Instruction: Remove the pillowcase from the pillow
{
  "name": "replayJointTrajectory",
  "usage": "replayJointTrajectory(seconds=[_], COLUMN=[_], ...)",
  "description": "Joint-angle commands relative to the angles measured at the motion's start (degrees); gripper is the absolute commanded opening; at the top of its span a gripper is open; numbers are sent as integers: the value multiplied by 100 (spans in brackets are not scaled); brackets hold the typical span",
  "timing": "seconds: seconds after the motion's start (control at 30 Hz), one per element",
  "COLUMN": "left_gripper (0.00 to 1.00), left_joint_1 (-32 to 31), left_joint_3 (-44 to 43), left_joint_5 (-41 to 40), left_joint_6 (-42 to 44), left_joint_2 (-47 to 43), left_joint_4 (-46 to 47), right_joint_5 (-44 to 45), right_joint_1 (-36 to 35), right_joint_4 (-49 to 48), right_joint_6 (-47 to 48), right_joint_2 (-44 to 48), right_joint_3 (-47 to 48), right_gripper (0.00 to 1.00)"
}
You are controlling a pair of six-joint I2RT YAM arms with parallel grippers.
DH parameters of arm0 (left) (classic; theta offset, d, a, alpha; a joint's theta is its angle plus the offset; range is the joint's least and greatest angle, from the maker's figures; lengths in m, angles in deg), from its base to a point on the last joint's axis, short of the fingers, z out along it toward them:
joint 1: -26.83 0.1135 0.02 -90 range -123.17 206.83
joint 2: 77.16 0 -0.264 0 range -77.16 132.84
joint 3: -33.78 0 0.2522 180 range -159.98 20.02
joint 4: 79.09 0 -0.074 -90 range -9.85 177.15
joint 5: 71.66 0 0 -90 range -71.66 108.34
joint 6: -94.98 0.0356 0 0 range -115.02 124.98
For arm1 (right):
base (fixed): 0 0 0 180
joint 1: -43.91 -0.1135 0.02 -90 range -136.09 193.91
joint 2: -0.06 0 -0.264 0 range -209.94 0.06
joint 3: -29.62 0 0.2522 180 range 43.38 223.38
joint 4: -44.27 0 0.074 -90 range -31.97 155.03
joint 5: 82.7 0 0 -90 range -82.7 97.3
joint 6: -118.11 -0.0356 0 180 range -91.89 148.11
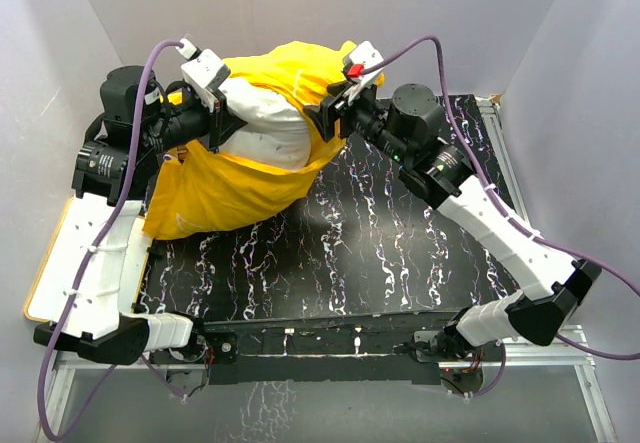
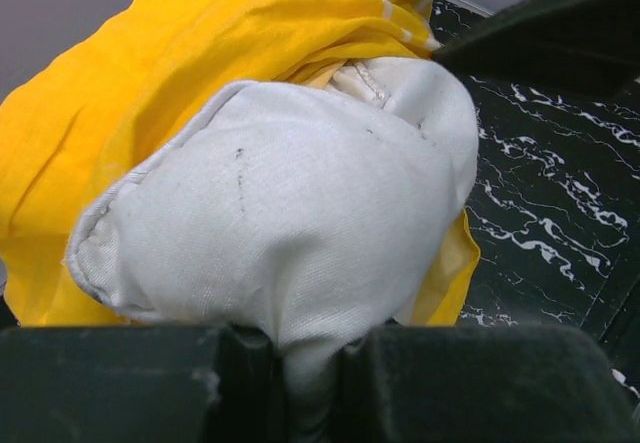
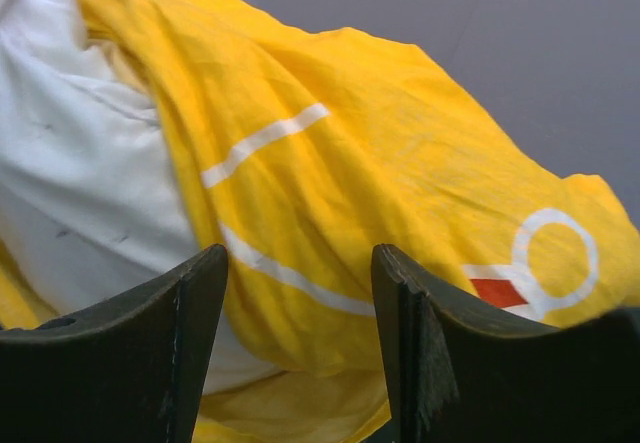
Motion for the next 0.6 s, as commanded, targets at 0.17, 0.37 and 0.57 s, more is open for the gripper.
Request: replayJointTrajectory(seconds=[0.17,0.37,0.57], left_gripper=[0,0,0], left_joint_1=[18,19,19], left_joint_3=[-569,-665,-640], left_joint_5=[836,824,923], left_joint_6=[45,101,148], left_joint_2=[5,42,7], left_joint_4=[-532,-546,-630], right_joint_5=[1120,291,565], right_joint_1=[-14,-67,-58], right_joint_4=[-488,-338,-439], right_joint_6=[667,688,723], right_joint_2=[-214,-210,-365], right_joint_3=[493,363,453], right_gripper=[49,59,20])
